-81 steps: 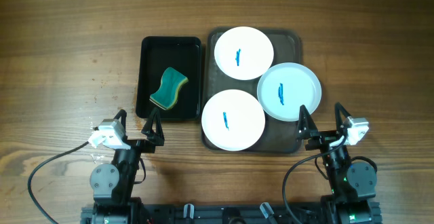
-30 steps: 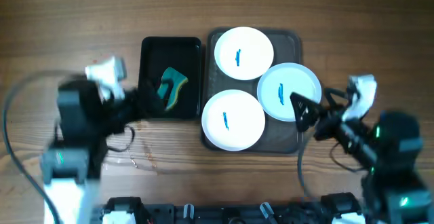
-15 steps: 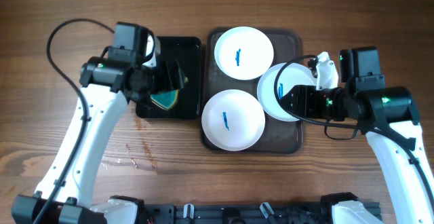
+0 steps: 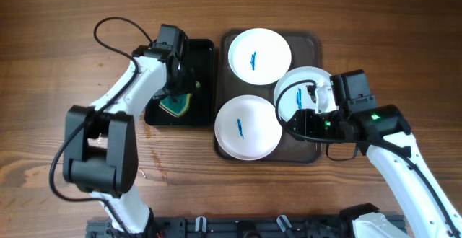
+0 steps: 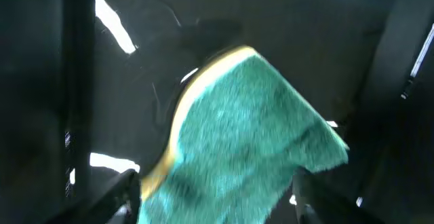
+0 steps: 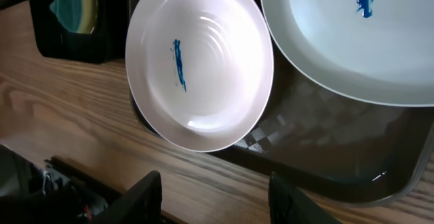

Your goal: Clean dirty plates on tray and stack at the side

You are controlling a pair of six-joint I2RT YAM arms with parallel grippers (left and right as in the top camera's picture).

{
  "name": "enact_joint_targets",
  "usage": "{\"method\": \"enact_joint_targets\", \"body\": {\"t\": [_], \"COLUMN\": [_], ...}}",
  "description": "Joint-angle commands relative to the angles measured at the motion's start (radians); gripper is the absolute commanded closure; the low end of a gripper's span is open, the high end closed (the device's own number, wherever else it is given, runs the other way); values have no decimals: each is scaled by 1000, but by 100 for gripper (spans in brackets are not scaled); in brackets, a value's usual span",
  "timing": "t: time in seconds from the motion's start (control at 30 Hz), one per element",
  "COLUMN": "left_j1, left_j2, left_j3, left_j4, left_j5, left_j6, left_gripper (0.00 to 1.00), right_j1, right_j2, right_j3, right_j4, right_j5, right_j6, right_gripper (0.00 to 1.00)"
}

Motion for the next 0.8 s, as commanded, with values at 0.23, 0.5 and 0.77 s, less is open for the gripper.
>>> {"method": "enact_joint_targets", "body": {"t": [0.23, 0.5, 0.77], "left_j1": [-3, -3, -5], "left_j2": [45, -24, -11], "left_j3": [14, 26, -130], "left_j4": [12, -155, 31], "left_j5": [-2, -10, -20], "left_j6": [-23, -23, -51], "left_gripper": [89, 34, 41], "right_j1": [3, -13, -13], "right_j2": [-2, -2, -2], "right_j3": [-1, -1, -1], "right_j4": [22, 35, 25], "right_j5": [31, 90, 90], "right_j6": [36, 95, 96], "right_gripper": [49, 48, 45]}}
